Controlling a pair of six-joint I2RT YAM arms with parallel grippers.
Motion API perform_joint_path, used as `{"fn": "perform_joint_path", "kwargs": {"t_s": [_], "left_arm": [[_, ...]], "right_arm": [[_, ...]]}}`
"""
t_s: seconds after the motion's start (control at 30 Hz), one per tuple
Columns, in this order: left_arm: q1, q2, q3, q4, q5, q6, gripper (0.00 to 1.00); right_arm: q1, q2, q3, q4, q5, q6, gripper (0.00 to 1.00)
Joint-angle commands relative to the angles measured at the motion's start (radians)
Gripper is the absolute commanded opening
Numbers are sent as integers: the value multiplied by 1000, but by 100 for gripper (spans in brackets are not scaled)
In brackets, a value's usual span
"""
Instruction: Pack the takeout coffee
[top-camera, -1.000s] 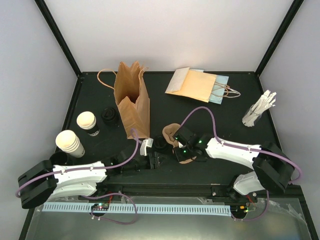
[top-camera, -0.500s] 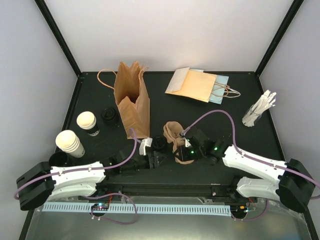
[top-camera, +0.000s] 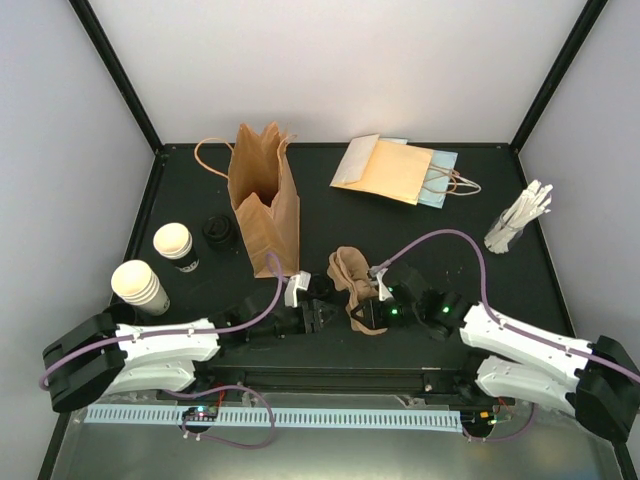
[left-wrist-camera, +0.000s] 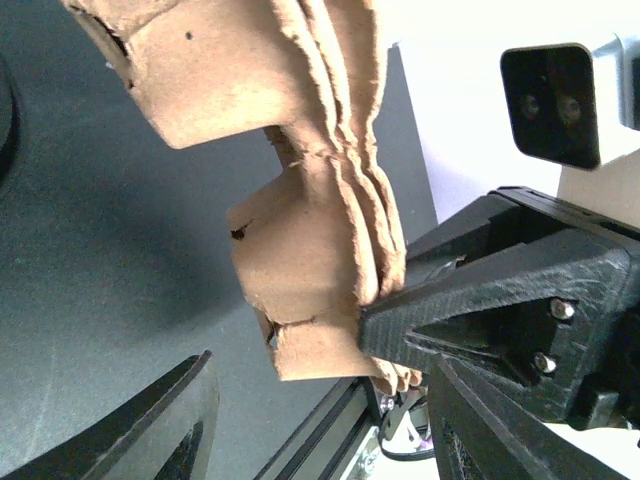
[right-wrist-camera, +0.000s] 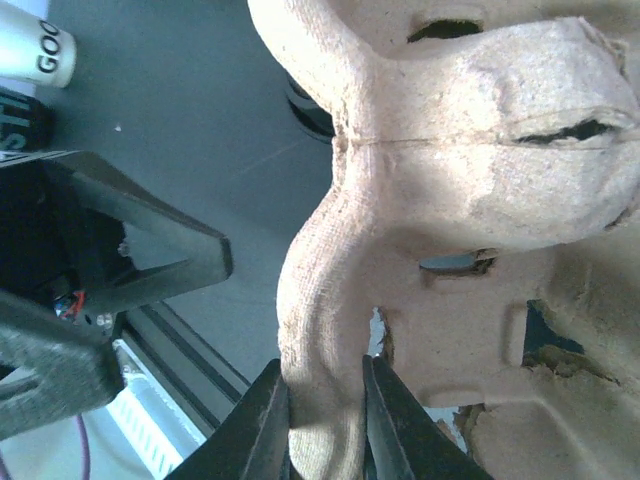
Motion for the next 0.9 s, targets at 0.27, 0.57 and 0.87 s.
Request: {"fn": "perform_joint_path", "kwargs": {"t_s": [0.27, 0.57, 0.87], "left_arm": [[48, -71, 53, 38, -101, -26, 57], [104, -142, 84, -49, -167, 2, 58], [184, -115, 136, -140, -118, -8, 58]], "right_arm": [[-5, -130, -22, -3, -24, -87, 14], [-4, -134, -22, 2, -61, -127, 14], [-3, -137, -25, -25, -56, -175, 14]]}}
